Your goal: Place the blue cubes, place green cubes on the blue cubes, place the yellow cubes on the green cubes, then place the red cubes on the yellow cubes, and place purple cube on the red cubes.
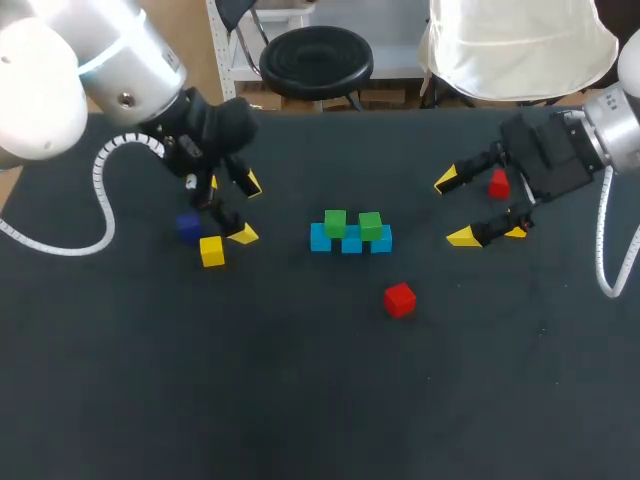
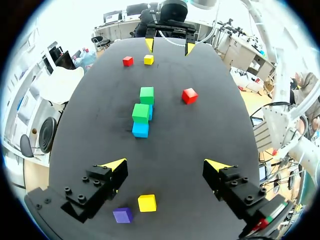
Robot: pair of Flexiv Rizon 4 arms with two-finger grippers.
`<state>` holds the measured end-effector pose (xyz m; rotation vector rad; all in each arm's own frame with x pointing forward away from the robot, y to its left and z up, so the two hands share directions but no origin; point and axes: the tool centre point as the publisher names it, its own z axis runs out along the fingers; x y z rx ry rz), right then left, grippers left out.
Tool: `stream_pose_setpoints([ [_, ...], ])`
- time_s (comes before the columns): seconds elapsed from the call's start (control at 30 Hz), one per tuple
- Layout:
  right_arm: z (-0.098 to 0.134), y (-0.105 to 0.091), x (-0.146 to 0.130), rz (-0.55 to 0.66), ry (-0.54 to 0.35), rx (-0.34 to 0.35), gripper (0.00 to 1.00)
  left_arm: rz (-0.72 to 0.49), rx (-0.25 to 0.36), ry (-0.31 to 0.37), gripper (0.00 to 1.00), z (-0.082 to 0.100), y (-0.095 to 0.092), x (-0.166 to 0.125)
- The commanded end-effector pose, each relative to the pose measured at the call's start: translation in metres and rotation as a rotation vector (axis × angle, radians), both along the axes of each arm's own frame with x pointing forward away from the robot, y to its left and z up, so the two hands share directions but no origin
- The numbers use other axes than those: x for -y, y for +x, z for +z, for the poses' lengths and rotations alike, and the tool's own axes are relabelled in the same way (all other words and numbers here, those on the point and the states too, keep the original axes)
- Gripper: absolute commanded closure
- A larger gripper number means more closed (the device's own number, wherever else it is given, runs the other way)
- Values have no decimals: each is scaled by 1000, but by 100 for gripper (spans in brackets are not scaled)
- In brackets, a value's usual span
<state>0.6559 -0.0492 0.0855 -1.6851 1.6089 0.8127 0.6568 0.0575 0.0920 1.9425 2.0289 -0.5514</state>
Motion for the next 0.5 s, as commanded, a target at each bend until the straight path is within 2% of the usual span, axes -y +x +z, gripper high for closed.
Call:
stream_pose_setpoints([
  [0.03, -1, 0, 0, 1, 2, 1, 0, 4, -3, 13, 0, 1, -7, -9],
  [0.2, -1, 0, 0, 1, 2, 1, 0, 48, -6, 82, 0, 1, -35, -32],
  [0.33, -1, 0, 0, 1, 2, 1, 0, 76, 31, 138, 0, 1, -57, -42],
  [0.4, -1, 0, 0, 1, 2, 1, 0, 88, 29, 176, 0, -5, -67, -42],
  [0.5, -1, 0, 0, 1, 2, 1, 0, 80, 10, 182, 0, -17, -81, -43],
])
